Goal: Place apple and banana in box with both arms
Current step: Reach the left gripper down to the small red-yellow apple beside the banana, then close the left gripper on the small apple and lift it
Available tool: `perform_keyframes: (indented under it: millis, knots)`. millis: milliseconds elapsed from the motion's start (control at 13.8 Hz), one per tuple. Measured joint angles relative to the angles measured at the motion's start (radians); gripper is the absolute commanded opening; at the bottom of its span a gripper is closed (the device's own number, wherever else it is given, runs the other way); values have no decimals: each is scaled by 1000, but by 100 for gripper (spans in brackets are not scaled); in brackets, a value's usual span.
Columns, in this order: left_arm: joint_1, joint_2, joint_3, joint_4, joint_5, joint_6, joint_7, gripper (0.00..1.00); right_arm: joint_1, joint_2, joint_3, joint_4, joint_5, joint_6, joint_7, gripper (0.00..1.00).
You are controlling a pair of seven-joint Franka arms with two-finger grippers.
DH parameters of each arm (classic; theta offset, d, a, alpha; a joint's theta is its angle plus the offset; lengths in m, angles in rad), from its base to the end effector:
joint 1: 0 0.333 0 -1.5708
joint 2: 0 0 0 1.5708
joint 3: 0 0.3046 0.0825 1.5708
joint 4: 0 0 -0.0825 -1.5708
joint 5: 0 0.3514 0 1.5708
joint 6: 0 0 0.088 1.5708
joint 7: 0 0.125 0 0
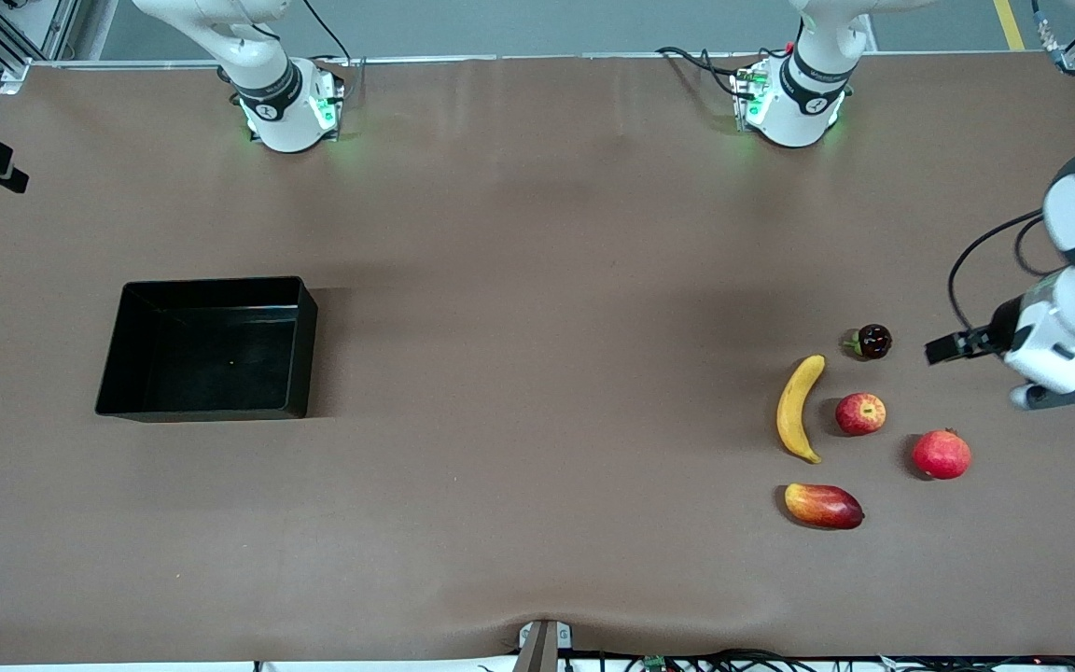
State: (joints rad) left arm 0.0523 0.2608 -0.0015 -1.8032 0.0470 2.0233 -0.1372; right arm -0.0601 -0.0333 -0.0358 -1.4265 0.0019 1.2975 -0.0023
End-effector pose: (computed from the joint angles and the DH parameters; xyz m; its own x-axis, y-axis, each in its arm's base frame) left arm 0.5888 0.0335 0.3839 0.9854 0.1666 -0.0351 0.1649 -0.9852 -0.0462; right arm 0.4771 -0.0460 0.6506 0.9911 -0.0924 -0.0956 -0.0931 -0.9956 -0.0033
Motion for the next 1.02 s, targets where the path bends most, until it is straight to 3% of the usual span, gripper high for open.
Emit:
perform_keyframes:
  millis: [290, 725, 1015]
  knots:
    - [0, 55, -1, -115, -1, 195, -2, 100, 0, 0, 0, 0, 0, 0, 0, 100]
    - [-11, 179, -13, -110, -1, 359, -1, 100, 0, 0, 0, 0, 0, 0, 0, 100]
    - [-15, 247, -37, -56, -1, 373, 0, 100, 0, 0, 0, 0, 0, 0, 0, 100]
